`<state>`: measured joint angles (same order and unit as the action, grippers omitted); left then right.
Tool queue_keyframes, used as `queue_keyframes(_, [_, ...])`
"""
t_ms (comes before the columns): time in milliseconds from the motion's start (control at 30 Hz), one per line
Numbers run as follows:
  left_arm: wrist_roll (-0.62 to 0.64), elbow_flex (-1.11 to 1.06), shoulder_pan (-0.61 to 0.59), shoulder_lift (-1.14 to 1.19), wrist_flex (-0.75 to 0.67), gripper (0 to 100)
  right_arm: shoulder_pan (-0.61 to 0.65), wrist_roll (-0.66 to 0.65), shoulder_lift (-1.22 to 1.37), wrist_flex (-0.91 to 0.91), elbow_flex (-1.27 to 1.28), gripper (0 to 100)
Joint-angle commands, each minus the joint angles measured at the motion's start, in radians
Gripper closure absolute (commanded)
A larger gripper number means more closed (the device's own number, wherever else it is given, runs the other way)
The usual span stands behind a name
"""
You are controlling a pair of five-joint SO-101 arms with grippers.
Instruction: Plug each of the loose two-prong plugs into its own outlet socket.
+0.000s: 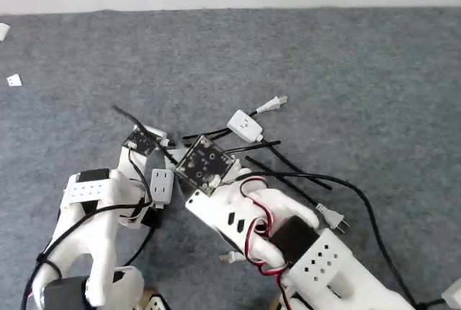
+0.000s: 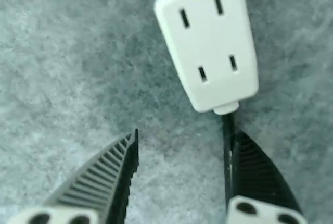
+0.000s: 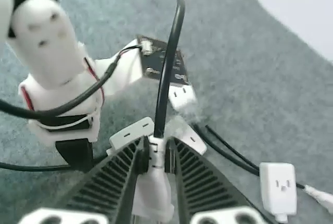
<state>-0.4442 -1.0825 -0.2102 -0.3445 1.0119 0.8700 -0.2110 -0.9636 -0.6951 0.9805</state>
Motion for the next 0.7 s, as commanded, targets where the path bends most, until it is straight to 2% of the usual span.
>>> queue_keyframes(0, [-0.049,0.019,0.011,-0.031,0.023,73,0.008,0.044,0.038,0.062,0.006,99.1])
queue_keyframes(367, [-0.051,-0.188,0.044,-0.367,-0.012,73,0.015,0.075,0.343,0.17,-0.055,99.1])
queue_keyframes(667, [-0.046,-0.288,0.063,-0.563,-0.012,73,0.007,0.164,0.366,0.208,-0.083,99.1])
